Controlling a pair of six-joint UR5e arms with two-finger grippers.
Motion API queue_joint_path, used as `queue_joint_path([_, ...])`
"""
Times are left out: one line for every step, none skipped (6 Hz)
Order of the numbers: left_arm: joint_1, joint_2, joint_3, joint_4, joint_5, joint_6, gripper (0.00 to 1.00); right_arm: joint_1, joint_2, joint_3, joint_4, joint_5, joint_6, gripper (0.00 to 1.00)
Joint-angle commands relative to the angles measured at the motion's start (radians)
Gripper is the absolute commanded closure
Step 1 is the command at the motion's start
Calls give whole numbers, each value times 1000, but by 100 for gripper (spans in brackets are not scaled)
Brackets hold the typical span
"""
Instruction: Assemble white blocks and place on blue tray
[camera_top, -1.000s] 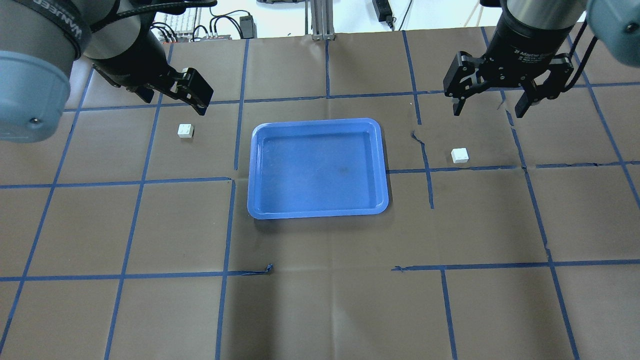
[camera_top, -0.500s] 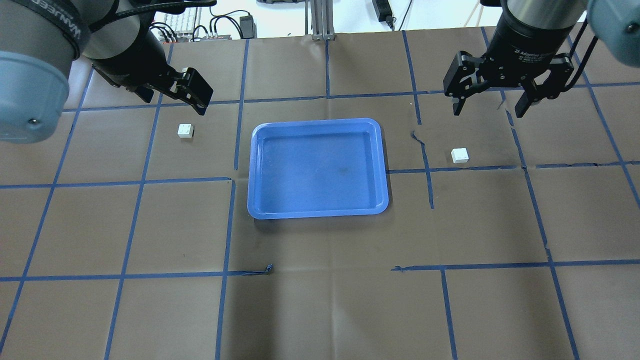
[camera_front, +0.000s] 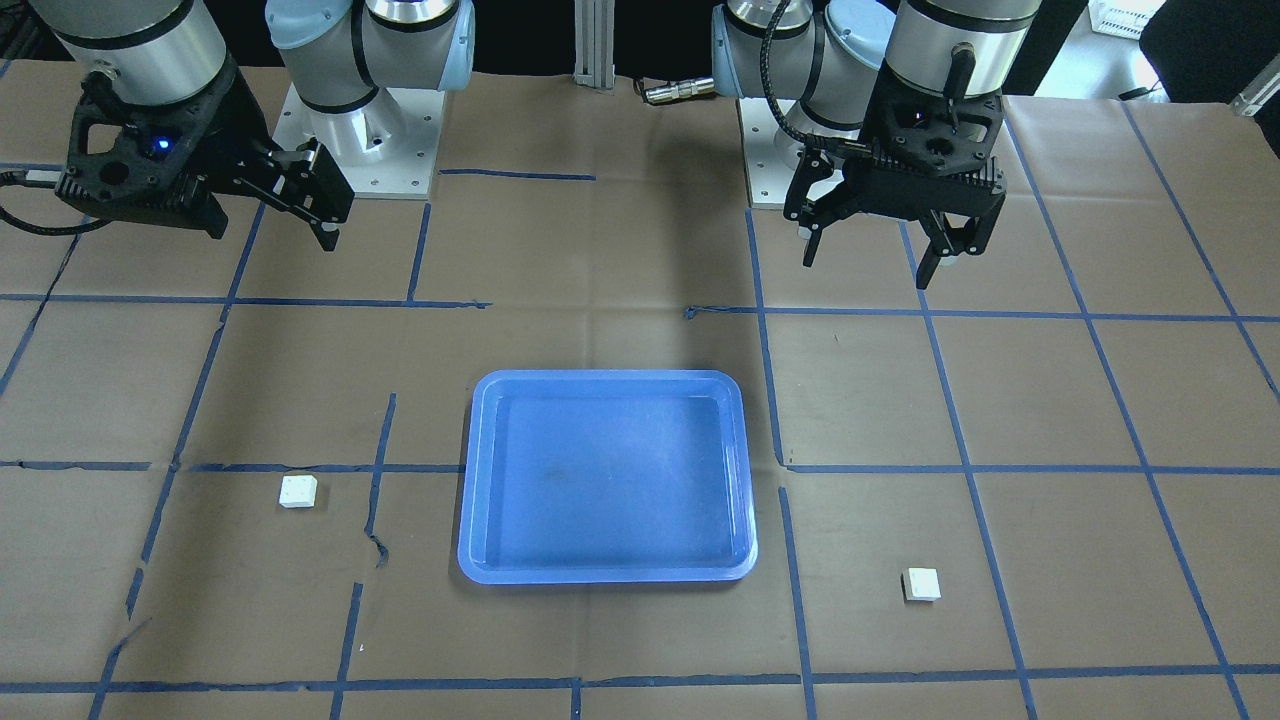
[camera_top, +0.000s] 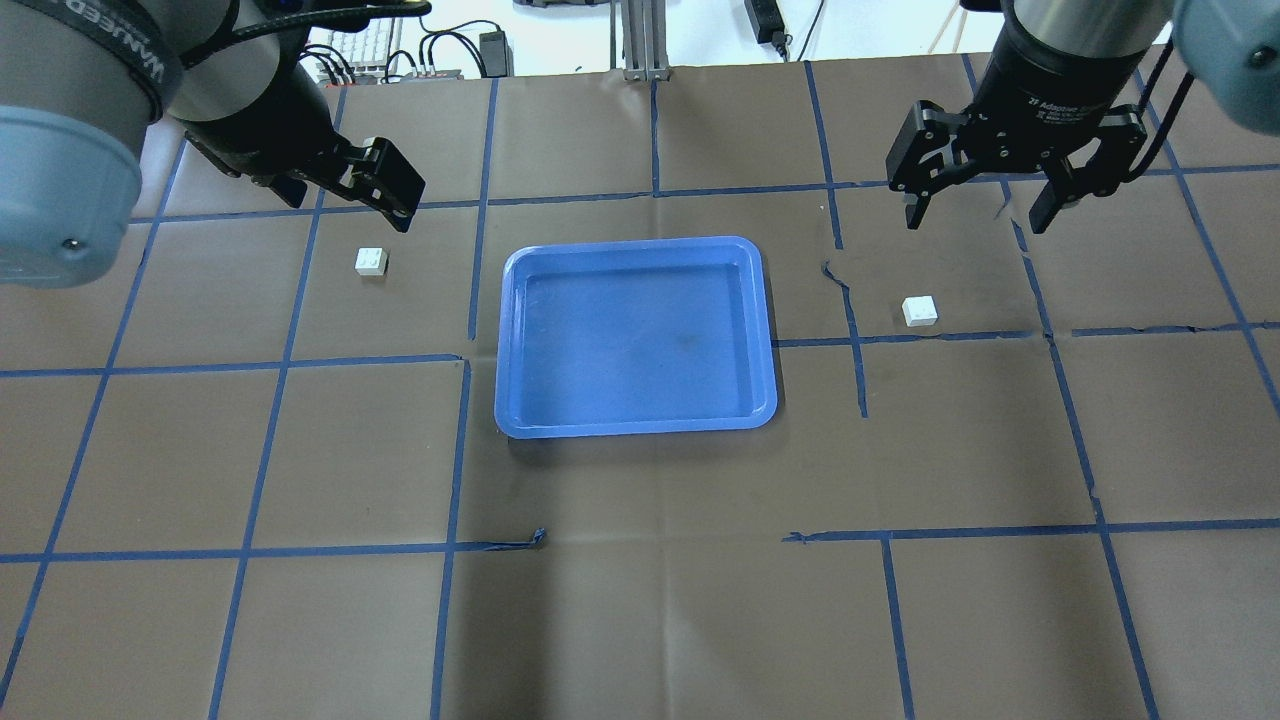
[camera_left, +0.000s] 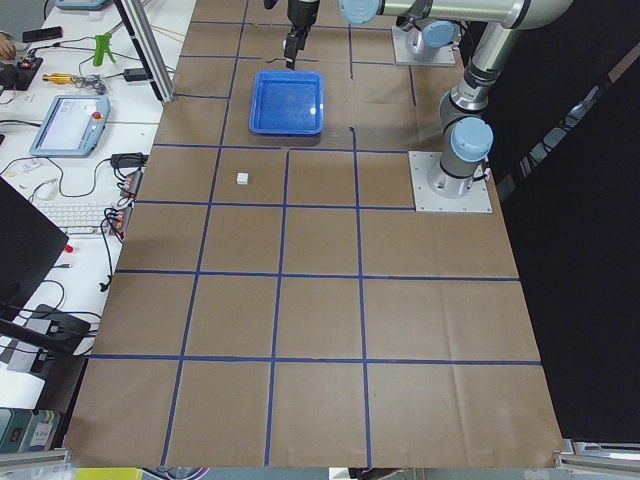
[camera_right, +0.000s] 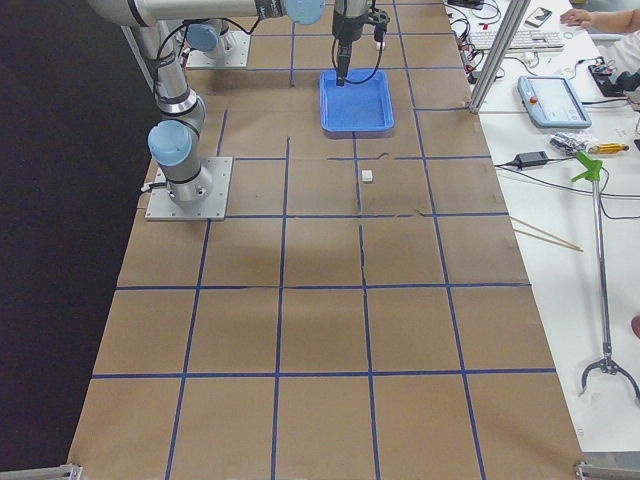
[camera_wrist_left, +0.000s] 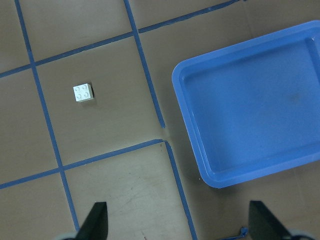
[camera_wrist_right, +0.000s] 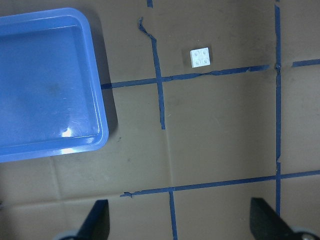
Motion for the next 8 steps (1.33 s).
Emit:
queue_joint_path([6,-2,-3,1,-1,3,1,-3,0,0,3,0,-14,0])
queue_joint_path([21,-16,-11,7,-4,9,1,-9,0,0,2,0,-109,0])
queue_joint_path([52,-30,-35,15,-13,12,1,-10,0,0,3,-2,-235,0])
queue_joint_path([113,-77,-49,41,-9,37,1,-15,0,-1,2,0,-440,0])
queue_joint_path([176,-153,-45,59,-7,139,1,-15,0,-4,0,-2,-677,0])
queue_joint_path([242,-245,-43,192,-10,196,1,-15,2,-4,-7,-9,-860,0])
queue_joint_path([253,-352,-14,255,-7,184,1,-15,14,-4,-21,-12,-1104,0])
queue_joint_path([253,-458,20,257,-12,148,1,-19,25,-9,-61,-14,-1267,0])
